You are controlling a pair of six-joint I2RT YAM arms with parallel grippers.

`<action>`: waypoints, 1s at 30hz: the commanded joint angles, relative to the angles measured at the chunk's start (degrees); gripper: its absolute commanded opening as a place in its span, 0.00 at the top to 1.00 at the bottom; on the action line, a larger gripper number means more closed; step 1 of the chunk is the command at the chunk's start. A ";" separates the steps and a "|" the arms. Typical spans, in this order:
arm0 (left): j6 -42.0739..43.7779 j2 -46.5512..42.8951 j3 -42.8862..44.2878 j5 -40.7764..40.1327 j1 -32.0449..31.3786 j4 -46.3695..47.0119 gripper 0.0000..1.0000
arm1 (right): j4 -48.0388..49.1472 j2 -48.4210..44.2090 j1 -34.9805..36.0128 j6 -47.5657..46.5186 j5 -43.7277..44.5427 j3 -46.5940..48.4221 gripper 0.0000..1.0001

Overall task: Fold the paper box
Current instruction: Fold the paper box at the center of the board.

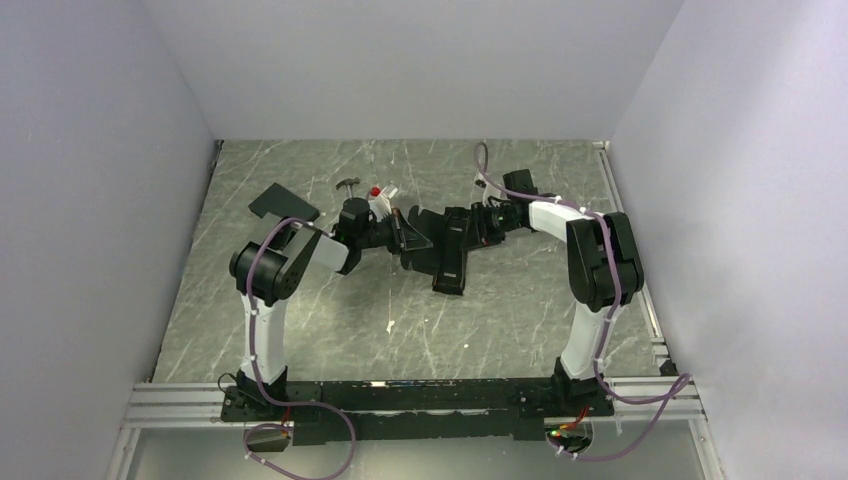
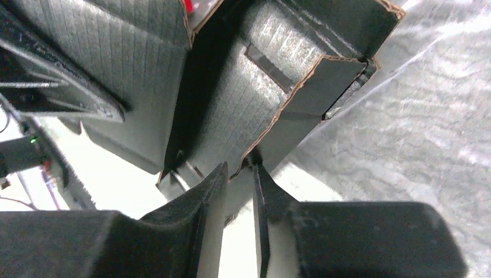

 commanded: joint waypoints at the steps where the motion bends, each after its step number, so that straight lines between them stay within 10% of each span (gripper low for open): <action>1: 7.52 -3.92 0.17 1.33 -0.44 -1.94 1.00 | -5.57 -0.59 -2.52 -4.53 -9.89 2.13 0.72; 21: 20.12 -9.76 -0.35 0.44 0.09 -7.40 1.00 | -20.60 -11.12 -11.85 -25.64 -21.60 5.66 0.66; 25: 25.12 -12.52 -1.29 -0.08 0.09 -9.26 1.00 | -6.26 -22.29 -14.98 -29.69 -17.69 0.71 0.78; 27: 27.32 -13.48 -1.21 -0.25 0.02 -11.29 1.00 | 7.13 -27.88 -15.87 -28.53 -13.41 -7.84 0.99; 30: 29.17 -14.65 -1.99 -0.38 -0.21 -10.50 1.00 | 10.13 -26.78 -16.02 -32.27 -11.63 -10.42 1.00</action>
